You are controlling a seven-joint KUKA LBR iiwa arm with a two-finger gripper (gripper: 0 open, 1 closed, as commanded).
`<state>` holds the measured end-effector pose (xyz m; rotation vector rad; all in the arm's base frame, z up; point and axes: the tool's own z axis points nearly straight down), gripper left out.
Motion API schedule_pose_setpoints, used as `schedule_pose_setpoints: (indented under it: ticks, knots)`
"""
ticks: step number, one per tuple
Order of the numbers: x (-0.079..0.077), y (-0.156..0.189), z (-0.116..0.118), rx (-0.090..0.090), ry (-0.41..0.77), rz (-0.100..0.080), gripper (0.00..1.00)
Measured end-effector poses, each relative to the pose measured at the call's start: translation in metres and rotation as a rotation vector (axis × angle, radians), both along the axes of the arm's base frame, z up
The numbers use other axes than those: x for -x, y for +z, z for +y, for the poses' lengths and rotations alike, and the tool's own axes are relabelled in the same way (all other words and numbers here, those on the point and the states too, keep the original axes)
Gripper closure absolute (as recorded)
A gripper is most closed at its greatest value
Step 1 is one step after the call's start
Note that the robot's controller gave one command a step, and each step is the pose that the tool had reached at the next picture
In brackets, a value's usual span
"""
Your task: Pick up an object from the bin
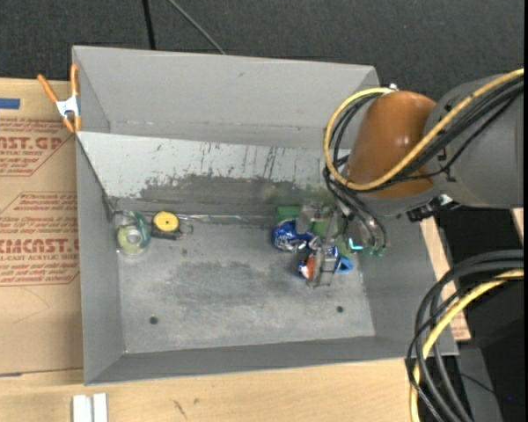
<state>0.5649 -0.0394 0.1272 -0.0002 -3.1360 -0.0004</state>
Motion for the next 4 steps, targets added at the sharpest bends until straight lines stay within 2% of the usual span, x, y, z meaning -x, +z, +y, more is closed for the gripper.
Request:
schedule_pose_setpoints:
  ticks: [1,2,3,4]
  knots:
    - [-0.030,-0.054,-0.030,-0.001,0.085,-0.013,0.00]
    - [-0.010,-0.056,-0.002,-0.001,0.077,-0.009,0.00]
    - [-0.010,-0.057,-0.003,-0.001,0.076,-0.007,1.00]
    - [-0.018,0.150,-0.003,0.001,0.055,-0.018,1.00]
